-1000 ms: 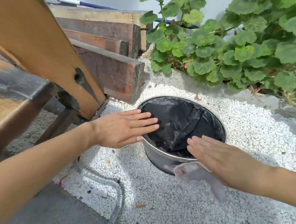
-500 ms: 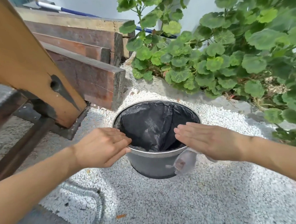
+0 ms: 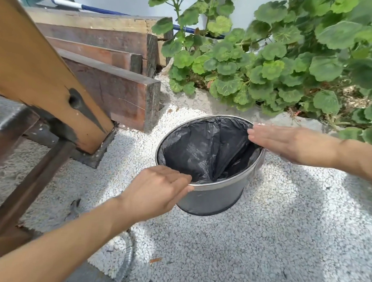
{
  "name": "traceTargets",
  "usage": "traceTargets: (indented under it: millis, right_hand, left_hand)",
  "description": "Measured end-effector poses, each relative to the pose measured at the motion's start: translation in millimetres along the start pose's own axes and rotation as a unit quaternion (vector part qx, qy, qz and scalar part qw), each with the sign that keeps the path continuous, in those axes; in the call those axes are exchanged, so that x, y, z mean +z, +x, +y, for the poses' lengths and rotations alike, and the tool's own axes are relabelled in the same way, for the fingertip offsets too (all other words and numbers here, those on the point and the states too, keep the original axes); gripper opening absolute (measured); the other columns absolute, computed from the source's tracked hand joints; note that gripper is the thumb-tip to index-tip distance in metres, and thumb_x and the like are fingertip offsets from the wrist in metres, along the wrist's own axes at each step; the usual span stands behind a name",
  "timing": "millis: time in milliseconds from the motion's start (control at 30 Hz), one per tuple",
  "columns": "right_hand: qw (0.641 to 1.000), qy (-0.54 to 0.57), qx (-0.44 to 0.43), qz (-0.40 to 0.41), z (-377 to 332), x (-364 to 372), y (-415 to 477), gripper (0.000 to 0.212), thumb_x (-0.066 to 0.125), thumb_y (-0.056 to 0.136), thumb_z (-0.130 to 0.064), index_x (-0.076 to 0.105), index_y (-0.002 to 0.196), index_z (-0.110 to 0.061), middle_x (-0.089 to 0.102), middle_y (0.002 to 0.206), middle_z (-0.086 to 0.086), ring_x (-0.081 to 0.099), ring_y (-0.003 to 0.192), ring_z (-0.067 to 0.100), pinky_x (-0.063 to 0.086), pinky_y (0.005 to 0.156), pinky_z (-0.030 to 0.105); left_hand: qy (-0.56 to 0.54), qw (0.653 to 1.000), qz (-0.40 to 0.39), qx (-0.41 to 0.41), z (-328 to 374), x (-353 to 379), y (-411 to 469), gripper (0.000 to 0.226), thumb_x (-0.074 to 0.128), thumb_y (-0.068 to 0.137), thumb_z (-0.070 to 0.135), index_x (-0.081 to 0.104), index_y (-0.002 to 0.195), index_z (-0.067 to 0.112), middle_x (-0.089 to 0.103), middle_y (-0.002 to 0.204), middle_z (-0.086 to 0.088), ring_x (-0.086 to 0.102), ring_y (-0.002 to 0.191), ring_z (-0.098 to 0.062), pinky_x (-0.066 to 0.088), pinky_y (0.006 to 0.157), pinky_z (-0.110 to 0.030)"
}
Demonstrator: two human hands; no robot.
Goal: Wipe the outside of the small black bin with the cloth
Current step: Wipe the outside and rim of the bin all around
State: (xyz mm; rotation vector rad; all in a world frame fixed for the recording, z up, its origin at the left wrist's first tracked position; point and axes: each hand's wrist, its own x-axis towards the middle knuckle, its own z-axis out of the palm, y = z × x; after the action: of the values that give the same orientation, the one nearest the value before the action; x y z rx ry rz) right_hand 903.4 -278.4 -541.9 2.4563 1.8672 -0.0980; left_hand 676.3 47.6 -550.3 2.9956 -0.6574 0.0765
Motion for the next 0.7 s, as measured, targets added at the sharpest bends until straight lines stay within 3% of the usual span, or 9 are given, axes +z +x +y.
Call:
traceTargets:
  millis: [100,167,233,300,333,400,467,567,700]
  right_hand:
    - [0.998,0.043,-0.024,-0.037,-12.4,3.7,-1.8,0.079,0.054,0.089,0.000,0.023,0.158,-0.021,0.028,0.163,0.002,0.024,0.149,0.016,0.032,0.117,0.036]
    - [0.995,0.059,-0.003,-0.083,-17.9,5.0,2.6,0.055,0.007,0.104,-0.050,0.010,0.156,-0.031,0.014,0.164,-0.008,0.010,0.153,0.011,0.022,0.124,0.042]
    - [0.992,0.057,0.022,-0.110,-19.0,3.3,7.2,0.069,-0.017,0.094,-0.062,0.004,0.153,-0.033,0.008,0.162,-0.012,0.008,0.154,0.010,0.013,0.125,0.039]
    - [0.995,0.042,0.041,-0.080,-14.8,0.3,12.1,0.061,-0.001,0.099,-0.053,0.005,0.156,-0.035,0.020,0.162,-0.006,0.012,0.153,0.007,0.008,0.123,0.033]
    - [0.995,0.052,0.056,-0.057,-11.3,-2.1,14.1,0.058,0.010,0.101,-0.046,0.010,0.158,-0.037,0.042,0.155,0.001,0.018,0.151,0.002,0.010,0.121,0.032]
    - [0.983,0.129,0.127,-0.023,-8.9,-10.6,21.3,0.047,0.022,0.103,-0.041,0.023,0.150,-0.048,0.078,0.105,0.001,0.051,0.125,-0.012,0.039,0.114,0.035]
    - [0.959,0.200,0.186,0.075,-6.8,-15.1,29.3,0.039,0.032,0.104,-0.040,0.038,0.141,-0.048,0.077,0.086,-0.004,0.069,0.092,0.001,0.059,0.084,0.037]
    - [0.860,0.401,0.289,0.124,-2.7,-20.3,46.9,0.032,0.040,0.107,-0.041,0.067,0.117,-0.027,0.077,0.087,0.004,0.072,0.082,0.016,0.055,0.074,0.036]
    - [0.654,0.636,0.394,0.108,5.8,-21.4,77.4,0.043,0.047,0.108,-0.026,0.061,0.111,0.014,0.066,0.097,0.024,0.063,0.086,0.032,0.055,0.083,0.042]
  left_hand:
    - [0.001,0.997,-0.050,0.064,-26.1,-8.4,4.3,0.049,0.027,0.108,0.043,0.067,0.104,0.017,0.071,0.083,0.004,0.069,0.076,-0.017,0.057,0.079,-0.034]
    - [0.008,0.996,-0.050,0.079,-31.8,-11.2,7.2,0.046,0.028,0.108,0.041,0.064,0.092,0.017,0.062,0.070,0.004,0.061,0.062,-0.018,0.056,0.067,-0.035]
    - [0.017,0.996,-0.036,0.083,-32.2,-14.9,10.5,0.044,0.029,0.108,0.039,0.059,0.084,0.018,0.055,0.063,0.005,0.053,0.054,-0.018,0.053,0.056,-0.035]
    - [0.024,0.996,-0.036,0.073,-32.5,-22.9,15.4,0.044,0.027,0.107,0.040,0.056,0.082,0.020,0.052,0.061,0.004,0.051,0.051,-0.017,0.050,0.051,-0.035]
    - [0.027,0.997,-0.037,0.064,-34.8,-29.1,19.3,0.045,0.025,0.107,0.042,0.055,0.082,0.021,0.052,0.061,0.005,0.051,0.050,-0.016,0.049,0.049,-0.034]
    - [0.029,0.998,-0.037,0.042,-43.9,-44.8,28.2,0.048,0.021,0.106,0.047,0.055,0.081,0.024,0.051,0.060,0.006,0.050,0.047,-0.012,0.047,0.045,-0.032]
    - [0.016,0.999,-0.031,0.007,-58.7,-59.1,36.7,0.045,0.024,0.104,0.050,0.053,0.080,0.025,0.049,0.058,0.008,0.048,0.046,-0.009,0.046,0.045,-0.032]
    - [-0.044,0.997,-0.039,-0.059,-82.9,-74.8,47.4,0.037,0.033,0.103,0.046,0.058,0.089,0.023,0.058,0.066,0.008,0.055,0.057,-0.013,0.049,0.058,-0.037]
    - [-0.088,0.983,-0.051,-0.151,-101.3,-76.0,59.3,0.035,0.046,0.103,0.024,0.055,0.137,0.019,0.071,0.117,-0.001,0.065,0.103,-0.023,0.046,0.088,-0.029]
